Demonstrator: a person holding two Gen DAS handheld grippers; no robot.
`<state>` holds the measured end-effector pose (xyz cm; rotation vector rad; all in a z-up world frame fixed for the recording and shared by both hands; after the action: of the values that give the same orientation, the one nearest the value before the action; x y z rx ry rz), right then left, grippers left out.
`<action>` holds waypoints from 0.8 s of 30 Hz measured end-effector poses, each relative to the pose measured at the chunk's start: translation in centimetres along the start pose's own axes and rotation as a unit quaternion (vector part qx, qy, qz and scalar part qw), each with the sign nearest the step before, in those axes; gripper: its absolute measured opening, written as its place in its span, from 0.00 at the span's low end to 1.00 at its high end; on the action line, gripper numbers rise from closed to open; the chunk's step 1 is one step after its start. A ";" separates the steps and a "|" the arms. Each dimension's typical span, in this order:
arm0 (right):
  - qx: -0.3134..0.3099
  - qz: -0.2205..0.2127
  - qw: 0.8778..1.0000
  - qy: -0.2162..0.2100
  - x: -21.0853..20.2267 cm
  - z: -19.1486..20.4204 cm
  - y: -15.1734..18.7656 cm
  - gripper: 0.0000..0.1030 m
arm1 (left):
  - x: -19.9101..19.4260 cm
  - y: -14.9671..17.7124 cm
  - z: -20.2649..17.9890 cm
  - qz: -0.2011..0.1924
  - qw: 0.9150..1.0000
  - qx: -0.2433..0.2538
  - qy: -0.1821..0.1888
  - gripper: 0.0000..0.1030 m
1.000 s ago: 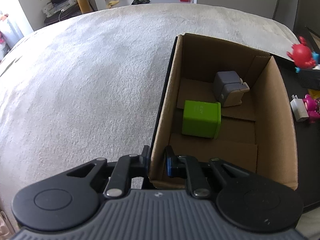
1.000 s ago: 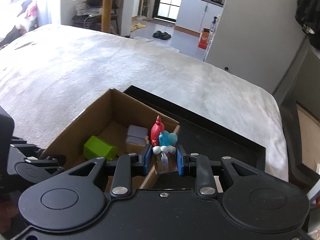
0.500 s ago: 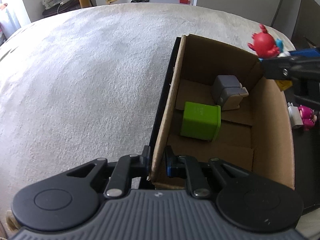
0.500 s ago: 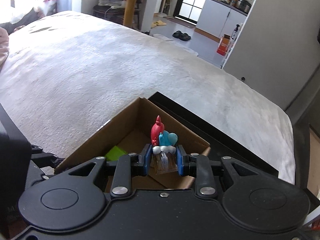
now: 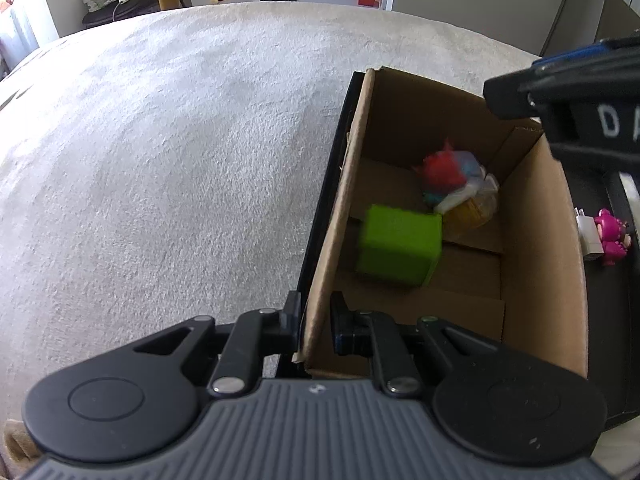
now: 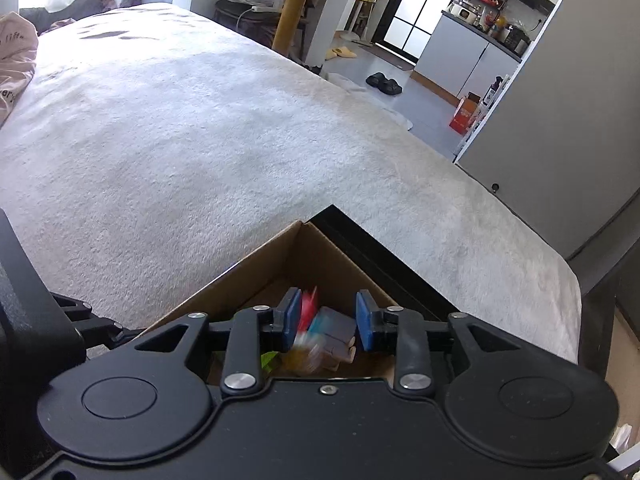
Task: Organize rigid objects
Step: 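Open the right tool to drop the figurine into the box, then move the right tool to the pink figure and close on it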
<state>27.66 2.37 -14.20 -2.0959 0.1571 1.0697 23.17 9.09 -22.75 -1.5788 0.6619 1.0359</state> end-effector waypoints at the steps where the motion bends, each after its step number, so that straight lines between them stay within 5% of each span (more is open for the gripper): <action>1: 0.003 0.000 1.000 0.001 0.0 -0.1 0.0 0.33 | 0.0 0.0 0.0 0.000 1.000 0.002 -0.002 0.14; 24: 0.085 0.027 0.996 0.019 -1.9 -3.9 8.8 0.58 | 0.0 0.1 -0.9 0.000 0.999 0.036 -0.040 0.14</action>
<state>25.29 -6.88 -16.48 -1.9694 0.3136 1.0121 23.36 8.25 -22.79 -1.4685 0.6374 1.0583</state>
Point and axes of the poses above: each gripper's, at about its wrist camera, not at the fingertips, and x roughly the way its jaws point, z to its left, y to its underside, the point moved 8 cm from there along x, roughly the way its jaws point, and after that the axes turned 5 degrees about -x, right-handed, at the moved point
